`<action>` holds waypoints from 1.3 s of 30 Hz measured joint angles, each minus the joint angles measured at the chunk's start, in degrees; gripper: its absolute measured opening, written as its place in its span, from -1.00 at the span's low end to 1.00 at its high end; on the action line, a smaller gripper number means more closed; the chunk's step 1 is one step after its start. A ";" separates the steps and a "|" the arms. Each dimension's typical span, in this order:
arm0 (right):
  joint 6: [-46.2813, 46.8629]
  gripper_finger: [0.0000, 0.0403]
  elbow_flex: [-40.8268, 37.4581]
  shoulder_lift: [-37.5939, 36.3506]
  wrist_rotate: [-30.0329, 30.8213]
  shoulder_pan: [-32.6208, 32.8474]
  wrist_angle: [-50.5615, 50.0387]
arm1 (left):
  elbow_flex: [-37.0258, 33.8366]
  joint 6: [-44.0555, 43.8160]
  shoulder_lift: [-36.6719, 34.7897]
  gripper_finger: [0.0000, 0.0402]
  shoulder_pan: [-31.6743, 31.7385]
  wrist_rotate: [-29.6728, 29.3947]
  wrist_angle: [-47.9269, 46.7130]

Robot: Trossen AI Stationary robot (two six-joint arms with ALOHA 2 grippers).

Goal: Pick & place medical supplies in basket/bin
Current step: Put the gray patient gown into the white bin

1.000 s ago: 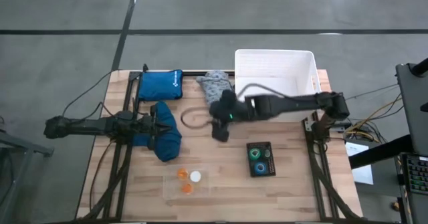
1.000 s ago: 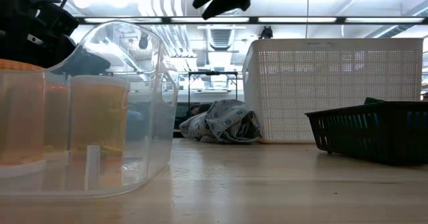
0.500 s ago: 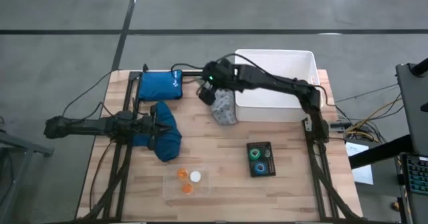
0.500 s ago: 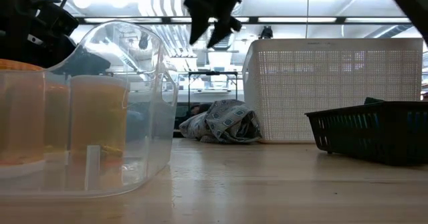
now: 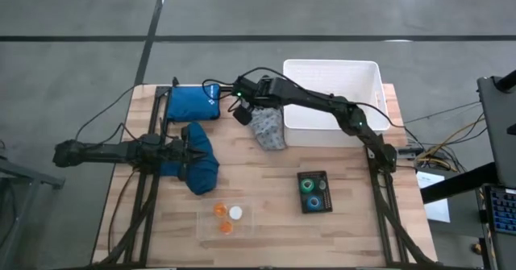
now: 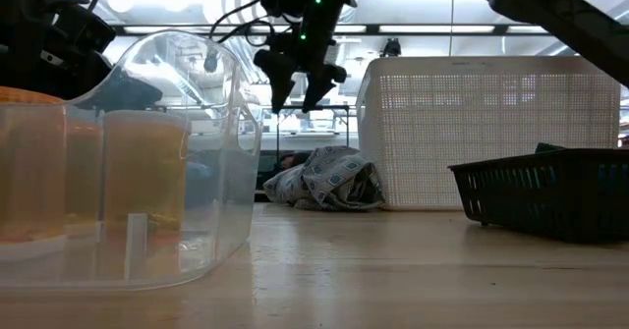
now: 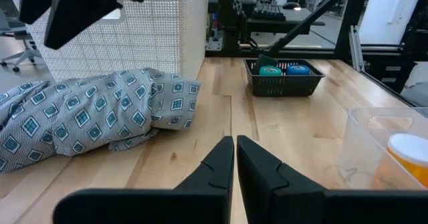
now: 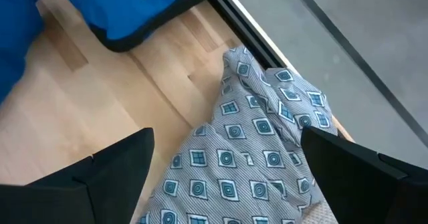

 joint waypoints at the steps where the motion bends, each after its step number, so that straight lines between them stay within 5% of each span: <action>1: -0.02 0.86 0.00 -0.01 0.00 -0.09 0.03 | -0.01 0.00 0.00 -0.87 -0.01 0.01 0.00; 15: -0.15 0.86 -2.29 1.77 3.09 -0.47 -0.20 | -0.01 -0.04 0.00 -0.87 0.00 0.00 0.00; 39: 4.31 0.86 -23.56 1.79 2.81 -0.94 10.16 | 0.00 -0.17 0.00 -0.87 0.00 0.00 0.00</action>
